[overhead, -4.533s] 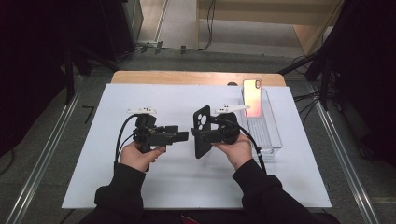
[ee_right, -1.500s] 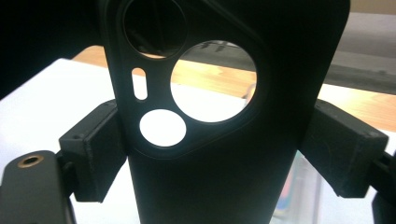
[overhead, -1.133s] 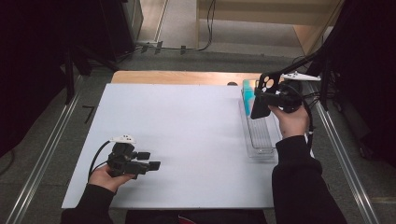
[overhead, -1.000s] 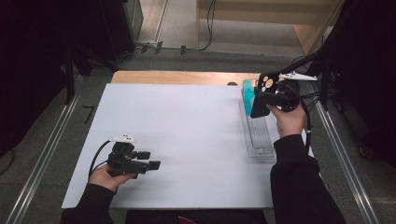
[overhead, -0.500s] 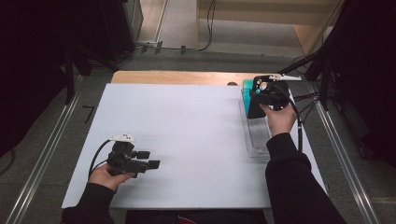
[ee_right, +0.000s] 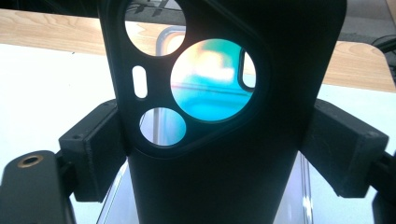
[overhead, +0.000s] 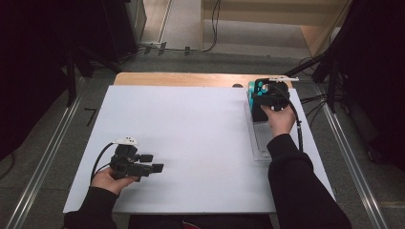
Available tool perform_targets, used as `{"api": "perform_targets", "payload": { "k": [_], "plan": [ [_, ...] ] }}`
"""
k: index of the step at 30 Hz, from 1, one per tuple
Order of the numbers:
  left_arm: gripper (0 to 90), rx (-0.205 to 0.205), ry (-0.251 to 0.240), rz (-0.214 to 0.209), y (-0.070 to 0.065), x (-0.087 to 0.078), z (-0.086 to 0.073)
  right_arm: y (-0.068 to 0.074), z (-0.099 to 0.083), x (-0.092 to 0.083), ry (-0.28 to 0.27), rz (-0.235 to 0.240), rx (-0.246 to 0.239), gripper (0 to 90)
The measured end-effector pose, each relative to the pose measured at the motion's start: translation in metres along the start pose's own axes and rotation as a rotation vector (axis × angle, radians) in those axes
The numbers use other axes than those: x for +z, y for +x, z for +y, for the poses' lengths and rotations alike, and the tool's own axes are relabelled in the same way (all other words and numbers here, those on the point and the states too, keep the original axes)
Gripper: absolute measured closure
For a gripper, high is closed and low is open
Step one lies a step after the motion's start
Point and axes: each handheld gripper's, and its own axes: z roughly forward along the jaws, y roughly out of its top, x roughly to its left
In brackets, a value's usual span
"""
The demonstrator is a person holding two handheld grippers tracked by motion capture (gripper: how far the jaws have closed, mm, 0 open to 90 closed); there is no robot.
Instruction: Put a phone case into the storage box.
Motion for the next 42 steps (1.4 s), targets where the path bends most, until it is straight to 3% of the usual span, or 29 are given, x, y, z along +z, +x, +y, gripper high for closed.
{"api": "perform_targets", "payload": {
  "k": [16, 24, 29, 34, 38, 42],
  "plan": [
    [29.2, 0.008, 0.000, 0.005, -0.001, 0.001, 0.000, -0.001, 0.008, 0.021, 0.005, -0.013, 0.033, 11.7],
    [29.2, 0.010, -0.001, 0.006, 0.000, 0.000, -0.001, 0.003, 0.017, 0.028, 0.006, -0.014, 0.000, 11.3],
    [29.3, 0.010, 0.000, 0.000, -0.001, 0.001, -0.001, 0.006, 0.018, 0.033, 0.003, -0.052, -0.011, 10.7],
    [29.2, 0.010, 0.001, 0.003, 0.000, 0.001, -0.001, 0.003, 0.017, 0.033, 0.007, -0.029, -0.005, 10.2],
    [29.2, 0.007, -0.001, 0.002, 0.000, 0.001, -0.001, 0.001, 0.018, 0.031, 0.025, -0.013, -0.040, 9.5],
    [29.2, -0.002, 0.001, 0.006, 0.001, 0.002, 0.000, -0.001, 0.019, 0.028, 0.030, 0.006, -0.033, 8.5]
  ]
}}
